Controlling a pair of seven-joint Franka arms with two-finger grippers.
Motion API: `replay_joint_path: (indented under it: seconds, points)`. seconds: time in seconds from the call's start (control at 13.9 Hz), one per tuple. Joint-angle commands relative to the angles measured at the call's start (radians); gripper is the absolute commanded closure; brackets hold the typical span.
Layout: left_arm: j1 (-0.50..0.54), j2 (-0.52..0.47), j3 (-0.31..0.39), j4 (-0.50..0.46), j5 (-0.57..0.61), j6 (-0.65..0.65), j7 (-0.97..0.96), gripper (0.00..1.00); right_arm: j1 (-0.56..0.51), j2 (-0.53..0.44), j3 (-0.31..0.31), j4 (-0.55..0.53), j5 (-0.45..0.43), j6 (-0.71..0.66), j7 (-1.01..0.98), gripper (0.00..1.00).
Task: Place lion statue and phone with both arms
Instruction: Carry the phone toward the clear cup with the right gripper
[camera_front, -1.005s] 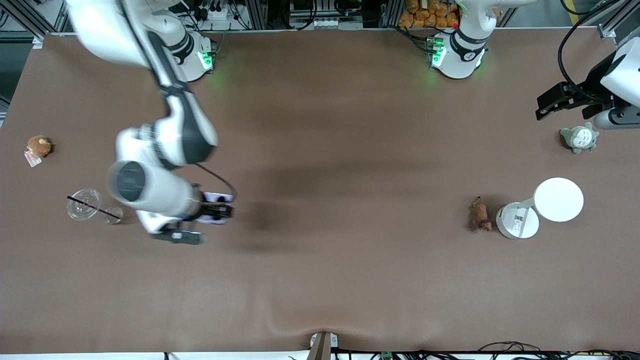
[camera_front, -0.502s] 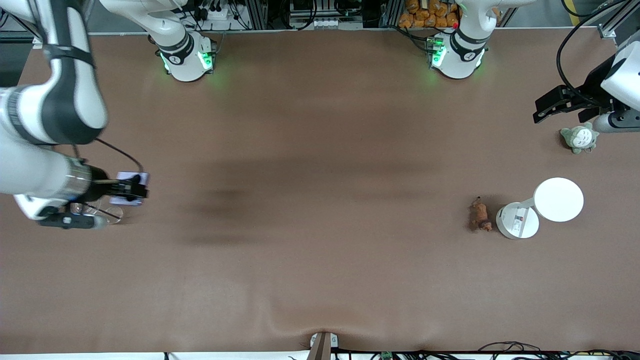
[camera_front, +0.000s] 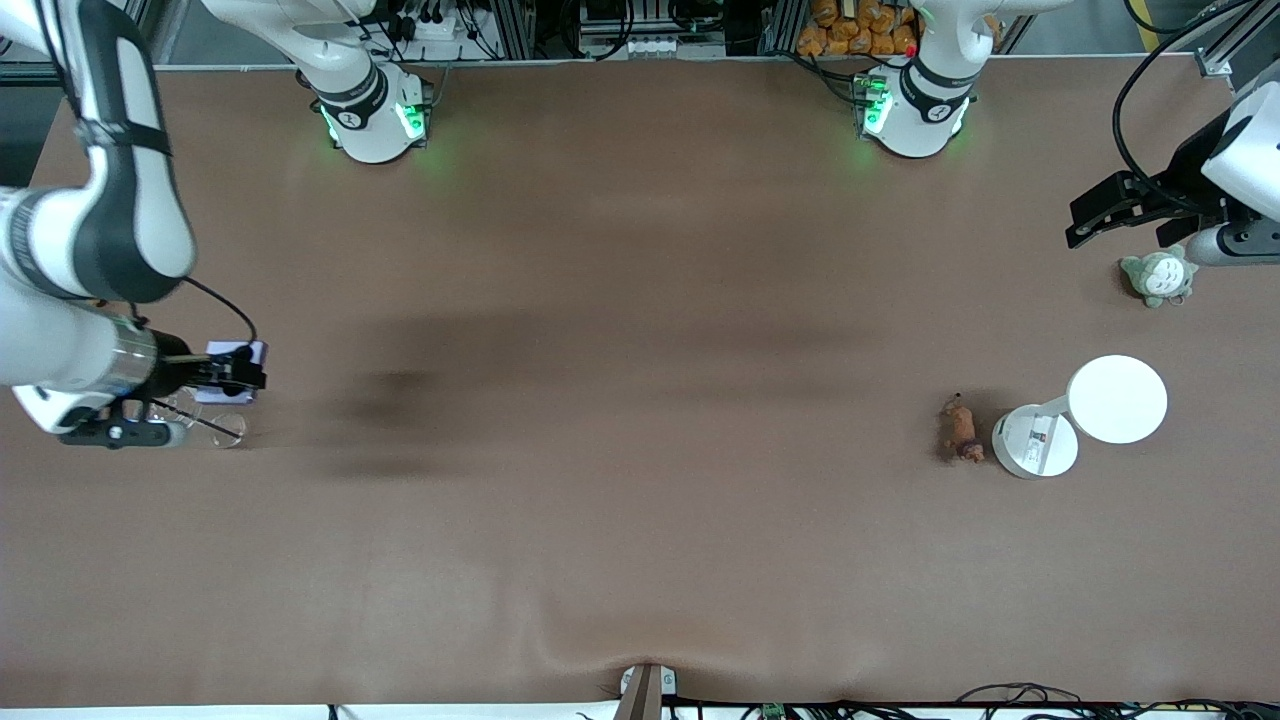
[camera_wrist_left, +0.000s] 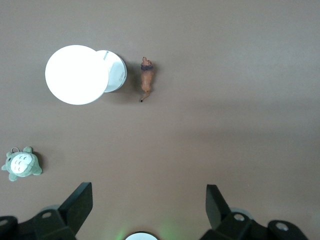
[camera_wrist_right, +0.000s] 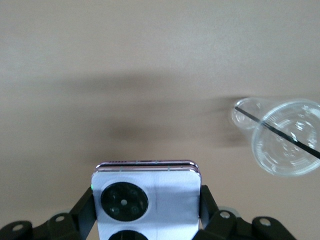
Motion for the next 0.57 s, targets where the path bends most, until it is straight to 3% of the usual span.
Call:
replay_joint_path:
  seconds: [0.0,0.14,0.5]
  points:
    - [0.014,0.002,-0.001,0.009,-0.009,0.003,-0.005,0.0,-0.017,-0.029,0.013,-0.174,-0.049,0.205,-0.006,0.49]
    - [0.023,-0.004,-0.001,0.009,-0.01,-0.005,-0.003,0.0,-0.034,0.008,0.013,-0.231,-0.053,0.322,-0.006,0.49]
    - [0.021,0.001,-0.003,0.01,-0.01,-0.005,-0.005,0.0,-0.06,0.157,0.015,-0.23,-0.052,0.459,-0.049,0.49]
